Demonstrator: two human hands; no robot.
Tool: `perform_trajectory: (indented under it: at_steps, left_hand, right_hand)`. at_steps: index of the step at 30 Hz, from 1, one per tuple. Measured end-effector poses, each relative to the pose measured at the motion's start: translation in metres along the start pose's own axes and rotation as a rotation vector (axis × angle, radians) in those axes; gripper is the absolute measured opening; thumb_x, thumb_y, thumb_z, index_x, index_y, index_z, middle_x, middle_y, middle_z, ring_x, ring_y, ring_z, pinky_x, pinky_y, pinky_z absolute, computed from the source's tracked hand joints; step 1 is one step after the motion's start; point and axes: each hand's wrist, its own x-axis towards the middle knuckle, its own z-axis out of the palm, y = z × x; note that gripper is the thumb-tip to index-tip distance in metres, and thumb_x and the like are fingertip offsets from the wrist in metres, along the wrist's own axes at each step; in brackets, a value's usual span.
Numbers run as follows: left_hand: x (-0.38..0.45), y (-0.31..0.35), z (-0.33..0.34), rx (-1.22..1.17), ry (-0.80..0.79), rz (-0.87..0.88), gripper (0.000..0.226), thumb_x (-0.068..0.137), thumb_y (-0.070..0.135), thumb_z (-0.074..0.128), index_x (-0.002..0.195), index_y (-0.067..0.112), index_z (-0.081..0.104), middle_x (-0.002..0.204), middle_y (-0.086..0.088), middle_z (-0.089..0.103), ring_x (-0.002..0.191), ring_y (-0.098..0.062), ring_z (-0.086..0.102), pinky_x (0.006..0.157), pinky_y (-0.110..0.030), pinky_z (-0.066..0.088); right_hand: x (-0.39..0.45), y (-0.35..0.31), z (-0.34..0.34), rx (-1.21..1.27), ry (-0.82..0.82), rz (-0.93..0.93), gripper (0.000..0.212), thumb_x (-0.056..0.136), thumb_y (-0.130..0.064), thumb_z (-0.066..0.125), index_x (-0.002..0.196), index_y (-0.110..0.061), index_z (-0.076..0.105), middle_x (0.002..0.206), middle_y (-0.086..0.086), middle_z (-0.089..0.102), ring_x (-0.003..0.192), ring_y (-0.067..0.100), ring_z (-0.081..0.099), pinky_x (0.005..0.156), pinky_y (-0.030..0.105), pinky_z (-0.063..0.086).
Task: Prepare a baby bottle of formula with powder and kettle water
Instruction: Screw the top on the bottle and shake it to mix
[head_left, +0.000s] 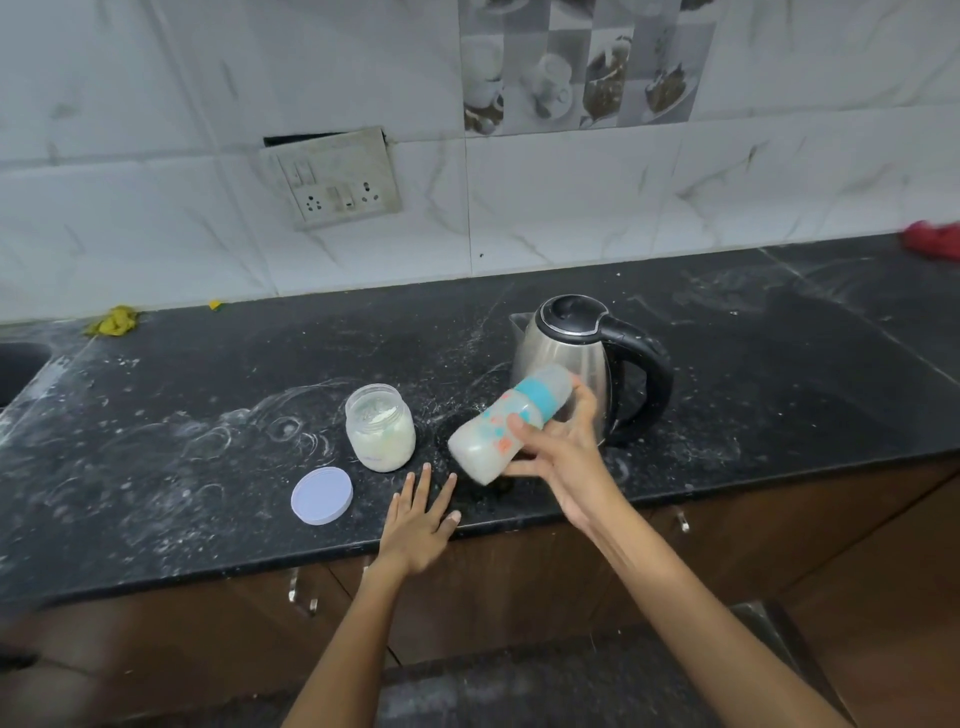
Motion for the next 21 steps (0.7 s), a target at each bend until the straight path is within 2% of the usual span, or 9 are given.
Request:
perform_trajectory:
  at_steps: [3, 7, 9, 11, 12, 15, 17, 19, 21]
  left_hand:
    - [-0.002, 0.002, -0.002, -0.018, 0.022, -0.004, 0.062, 0.103, 0.041, 0.027, 0.152, 0.024, -0.007, 0.16, -0.002, -0.019, 0.147, -0.022, -0.022, 0.119, -0.039, -0.01]
    - [0.001, -0.001, 0.001, 0.029, 0.005, 0.004, 0.058, 0.102, 0.048, 0.02, 0.151, 0.033, -0.006, 0.159, -0.003, -0.024, 0.146, -0.023, -0.024, 0.118, -0.041, -0.009]
    - [-0.001, -0.001, 0.001, 0.033, -0.001, 0.004, 0.065, 0.097, 0.058, 0.015, 0.152, 0.03, -0.005, 0.159, -0.003, -0.022, 0.146, -0.023, -0.023, 0.118, -0.041, -0.009]
    - [-0.002, -0.001, 0.001, 0.026, 0.014, 0.006, 0.067, 0.098, 0.057, 0.017, 0.153, 0.026, -0.004, 0.16, -0.002, -0.021, 0.146, -0.022, -0.022, 0.119, -0.041, -0.009]
    - [-0.002, -0.001, 0.001, 0.028, 0.022, 0.009, 0.063, 0.101, 0.05, 0.021, 0.152, 0.026, -0.005, 0.159, -0.001, -0.022, 0.146, -0.022, -0.022, 0.119, -0.04, -0.009]
    - [-0.001, 0.0, 0.001, 0.031, 0.025, 0.008, 0.057, 0.103, 0.045, 0.021, 0.152, 0.033, -0.005, 0.159, -0.001, -0.024, 0.146, -0.022, -0.023, 0.118, -0.04, -0.009]
    - [-0.001, 0.0, 0.0, 0.026, 0.005, 0.003, 0.056, 0.103, 0.045, 0.021, 0.152, 0.032, -0.003, 0.159, -0.002, -0.023, 0.146, -0.022, -0.023, 0.118, -0.04, -0.009]
    - [0.0, -0.001, 0.0, 0.026, -0.001, 0.001, 0.058, 0.103, 0.045, 0.022, 0.152, 0.029, -0.003, 0.159, -0.002, -0.023, 0.146, -0.022, -0.023, 0.119, -0.04, -0.01]
    - [0.0, -0.001, -0.001, 0.024, 0.008, 0.007, 0.058, 0.103, 0.045, 0.022, 0.152, 0.03, -0.006, 0.158, -0.002, -0.025, 0.146, -0.022, -0.023, 0.118, -0.041, -0.01]
  right_hand:
    - [-0.005, 0.012, 0.002, -0.157, -0.131, 0.063, 0.085, 0.078, 0.0, 0.076, 0.132, -0.04, 0.025, 0.132, 0.017, 0.056, 0.111, 0.032, 0.065, 0.073, 0.059, 0.057]
    - [0.004, 0.005, -0.002, 0.005, 0.071, -0.037, 0.079, 0.083, -0.002, 0.071, 0.134, -0.039, 0.025, 0.126, 0.013, 0.061, 0.108, 0.031, 0.067, 0.073, 0.056, 0.058]
    - [0.002, 0.007, 0.001, -0.097, 0.026, -0.013, 0.081, 0.082, -0.002, 0.073, 0.135, -0.039, 0.025, 0.125, 0.015, 0.061, 0.107, 0.03, 0.068, 0.071, 0.055, 0.059]
    - [-0.001, 0.01, 0.004, -0.235, -0.089, 0.038, 0.085, 0.079, -0.003, 0.077, 0.137, -0.04, 0.027, 0.126, 0.015, 0.062, 0.106, 0.028, 0.068, 0.07, 0.052, 0.06]
    - [-0.002, 0.009, 0.004, -0.248, -0.096, 0.028, 0.085, 0.079, -0.003, 0.077, 0.137, -0.039, 0.027, 0.125, 0.014, 0.062, 0.106, 0.028, 0.069, 0.069, 0.051, 0.06]
    - [0.005, 0.002, 0.0, -0.078, 0.044, -0.053, 0.08, 0.083, -0.003, 0.072, 0.139, -0.038, 0.025, 0.127, 0.01, 0.061, 0.108, 0.028, 0.068, 0.072, 0.054, 0.059]
    - [0.004, 0.001, 0.003, -0.13, 0.014, -0.028, 0.082, 0.082, -0.003, 0.073, 0.139, -0.04, 0.025, 0.129, 0.01, 0.06, 0.108, 0.027, 0.068, 0.073, 0.055, 0.059]
    - [0.002, 0.0, 0.004, -0.269, -0.094, 0.01, 0.085, 0.079, -0.002, 0.076, 0.136, -0.044, 0.028, 0.127, 0.011, 0.061, 0.106, 0.025, 0.069, 0.073, 0.054, 0.059]
    - [0.004, -0.004, 0.002, -0.217, -0.042, -0.023, 0.083, 0.08, -0.001, 0.074, 0.135, -0.045, 0.03, 0.124, 0.011, 0.063, 0.105, 0.025, 0.069, 0.071, 0.051, 0.06]
